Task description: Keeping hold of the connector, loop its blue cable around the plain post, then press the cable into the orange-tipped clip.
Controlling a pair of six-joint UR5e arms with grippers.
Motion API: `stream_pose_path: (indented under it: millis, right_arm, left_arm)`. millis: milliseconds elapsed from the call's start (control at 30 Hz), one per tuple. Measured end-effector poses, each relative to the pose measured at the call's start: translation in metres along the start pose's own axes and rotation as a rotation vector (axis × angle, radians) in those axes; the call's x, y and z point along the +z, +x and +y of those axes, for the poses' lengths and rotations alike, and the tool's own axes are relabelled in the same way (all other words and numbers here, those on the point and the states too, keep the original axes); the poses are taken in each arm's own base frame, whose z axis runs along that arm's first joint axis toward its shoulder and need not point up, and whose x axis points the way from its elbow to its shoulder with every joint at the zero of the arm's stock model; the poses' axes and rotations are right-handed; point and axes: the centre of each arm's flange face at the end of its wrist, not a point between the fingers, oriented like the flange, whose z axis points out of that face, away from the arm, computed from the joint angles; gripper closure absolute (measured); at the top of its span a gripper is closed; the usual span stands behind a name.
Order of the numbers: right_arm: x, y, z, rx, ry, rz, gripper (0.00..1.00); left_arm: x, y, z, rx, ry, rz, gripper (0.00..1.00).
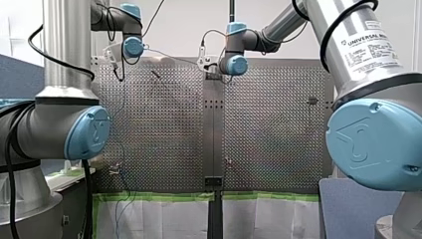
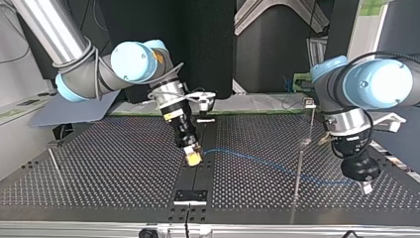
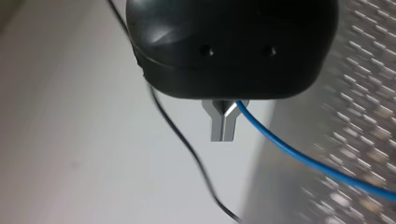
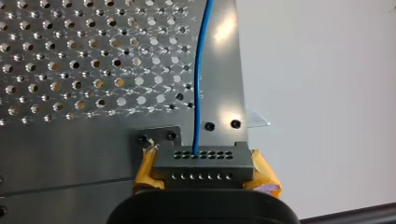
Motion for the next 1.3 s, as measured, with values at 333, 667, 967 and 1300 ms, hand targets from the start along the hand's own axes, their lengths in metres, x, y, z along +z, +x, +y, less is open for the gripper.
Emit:
stream_pose_path:
  millis: [333, 667, 967, 1300]
  right_arm:
    - [0.009, -0.026, 0.006, 0.0, -0.008, -0.017, 1.0]
    - [0.013, -0.041, 0.008, -0.002, -0.015, -0.02, 1.0]
    - [0.014, -0.08, 0.011, -0.016, -0.037, -0.081, 1.0]
    - [0.005, -0.127, 0.0, -0.021, -0.048, -0.193, 1.0]
  left_arm:
    - [0.029, 0.057, 0.024, 0.033, 0.024, 0.121, 1.0]
    - [0.041, 0.108, 0.025, 0.032, 0.091, 0.212, 1.0]
    - [0.041, 0.145, 0.021, 0.036, 0.17, 0.299, 1.0]
    - [0.033, 0.163, 0.022, 0.03, 0.2, 0.337, 0.66]
